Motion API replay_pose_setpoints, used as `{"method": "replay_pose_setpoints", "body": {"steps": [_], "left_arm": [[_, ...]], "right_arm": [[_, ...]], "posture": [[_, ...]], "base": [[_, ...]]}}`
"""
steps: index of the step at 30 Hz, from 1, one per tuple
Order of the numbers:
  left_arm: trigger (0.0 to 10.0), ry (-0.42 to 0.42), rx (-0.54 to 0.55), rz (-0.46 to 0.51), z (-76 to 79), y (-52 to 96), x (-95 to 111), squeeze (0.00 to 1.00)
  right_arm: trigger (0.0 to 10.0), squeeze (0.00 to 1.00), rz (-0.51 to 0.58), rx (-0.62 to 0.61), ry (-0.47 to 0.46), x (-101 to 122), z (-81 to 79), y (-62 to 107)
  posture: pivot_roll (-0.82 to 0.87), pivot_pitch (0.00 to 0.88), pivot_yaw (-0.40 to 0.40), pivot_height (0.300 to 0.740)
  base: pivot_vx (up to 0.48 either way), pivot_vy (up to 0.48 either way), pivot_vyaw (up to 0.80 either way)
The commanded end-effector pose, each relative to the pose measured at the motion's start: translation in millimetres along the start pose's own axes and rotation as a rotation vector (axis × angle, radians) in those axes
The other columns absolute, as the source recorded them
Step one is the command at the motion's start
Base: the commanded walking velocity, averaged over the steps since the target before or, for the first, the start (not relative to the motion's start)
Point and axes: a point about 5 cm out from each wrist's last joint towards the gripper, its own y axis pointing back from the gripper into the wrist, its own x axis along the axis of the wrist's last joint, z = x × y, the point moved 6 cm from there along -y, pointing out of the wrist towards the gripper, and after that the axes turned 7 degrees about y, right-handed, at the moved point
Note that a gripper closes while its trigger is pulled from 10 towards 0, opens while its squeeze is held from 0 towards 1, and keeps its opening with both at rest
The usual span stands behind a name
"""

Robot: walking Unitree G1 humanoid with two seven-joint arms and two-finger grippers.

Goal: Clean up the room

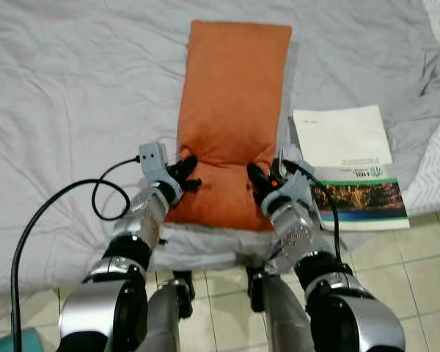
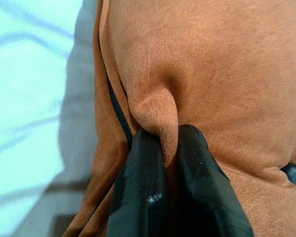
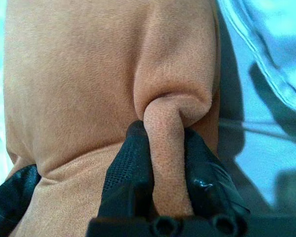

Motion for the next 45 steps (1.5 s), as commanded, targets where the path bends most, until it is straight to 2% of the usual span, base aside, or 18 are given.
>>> {"method": "replay_pose_setpoints", "body": {"steps": [1,3,6,9,12,15,16,17,18,20,21,25,29,31,32,33,38,45], "left_arm": [[0.0,-0.022,0.025,0.065,-12.1,6.5,21,0.0],[0.0,-0.054,-0.014,0.11,-3.2,7.1,39,0.0],[0.0,-0.091,-0.035,0.13,3.3,8.1,47,0.0],[0.0,-0.153,-0.042,0.127,8.1,10.0,46,0.0],[0.0,-0.173,-0.052,0.125,11.5,14.0,39,0.0],[0.0,-0.216,-0.088,0.128,19.9,22.8,34,0.0],[0.0,-0.216,-0.088,0.128,19.9,22.8,34,0.0],[0.0,-0.23,-0.097,0.141,22.0,27.9,35,0.0],[0.0,-0.248,-0.102,0.151,24.7,31.0,38,0.0],[0.0,-0.262,-0.107,0.158,27.1,33.2,41,0.0],[0.0,-0.279,-0.11,0.168,28.7,36.1,44,0.0],[0.0,-0.352,-0.08,0.196,25.9,45.2,40,0.0],[0.0,-0.346,-0.063,0.202,24.4,46.8,40,0.0],[0.0,-0.383,-0.048,0.22,24.5,52.9,38,0.0],[0.0,-0.383,-0.048,0.22,24.5,52.9,38,0.0],[0.0,-0.392,-0.037,0.23,23.4,54.6,38,0.0],[0.0,-0.441,0.007,0.251,19.4,62.1,27,0.0],[0.0,-0.461,0.014,0.224,19.5,69.4,6,0.0]], "right_arm": [[0.0,0.0,-0.011,-0.041,-0.012,-6,4.1,2.2],[0.0,0.0,0.042,-0.02,-0.006,12,-2.9,-1.6],[0.0,0.0,0.071,-0.009,0.021,23,-6.9,-3.2],[0.0,0.0,0.106,-0.018,0.065,34,-6.8,-2.3],[0.0,0.0,0.138,-0.019,0.165,45,-3.5,2.8],[0.0,0.0,0.163,-0.006,0.264,56,0.2,13.2],[0.0,0.0,0.163,-0.006,0.264,56,0.2,13.2],[0.0,0.0,0.164,0.025,0.329,61,0.5,20.5],[0.0,0.0,0.184,0.022,0.342,69,1.4,24.9],[0.0,0.0,0.2,0.017,0.348,76,1.6,28.0],[0.0,0.0,0.221,0.004,0.373,84,4.0,32.7],[0.0,0.0,0.277,-0.018,0.516,101,9.0,51.7],[0.0,0.0,0.296,-0.035,0.523,107,10.1,59.3],[0.0,0.0,0.321,-0.064,0.583,111,14.3,72.3],[0.0,0.0,0.321,-0.064,0.583,111,14.3,72.3],[0.0,0.0,0.319,-0.065,0.601,109,15.8,75.7],[0.0,0.0,0.289,-0.083,0.666,95,26.0,91.1],[0.0,0.0,0.29,-0.169,0.681,79,41.5,116.1]], "posture": [[-0.05,0.715,0.051,0.74],[-0.05,0.714,0.051,0.74],[-0.05,0.71,0.055,0.74],[-0.05,0.696,0.058,0.74],[-0.05,0.657,0.055,0.74],[-0.06,0.564,0.047,0.74],[-0.06,0.564,0.047,0.74],[-0.06,0.51,0.048,0.74],[-0.06,0.46,0.048,0.74],[-0.06,0.46,0.048,0.74],[-0.07,0.376,0.048,0.74],[-0.08,0.2,0.055,0.74],[-0.08,0.14,0.054,0.74],[-0.08,0.043,0.053,0.74],[-0.08,0.043,0.053,0.74],[-0.09,0.0,0.049,0.74],[-0.07,0.0,0.032,0.74],[-0.07,0.0,0.027,0.74]], "base": [[0.0,0.0,0.0],[0.0,0.0,0.0],[0.0,0.0,0.0],[0.0,0.0,0.0],[0.0,0.0,0.0],[0.0,0.0,0.0],[0.0,0.0,0.0],[0.0,0.0,0.0],[0.0,0.0,0.0],[0.0,0.0,0.0],[0.0,0.0,0.0],[0.0,0.0,0.0],[0.0,0.0,0.0],[0.0,0.0,0.0],[0.0,0.0,0.0],[0.0,0.0,0.0],[0.0,0.0,0.0],[0.0,0.0,0.0]]}}
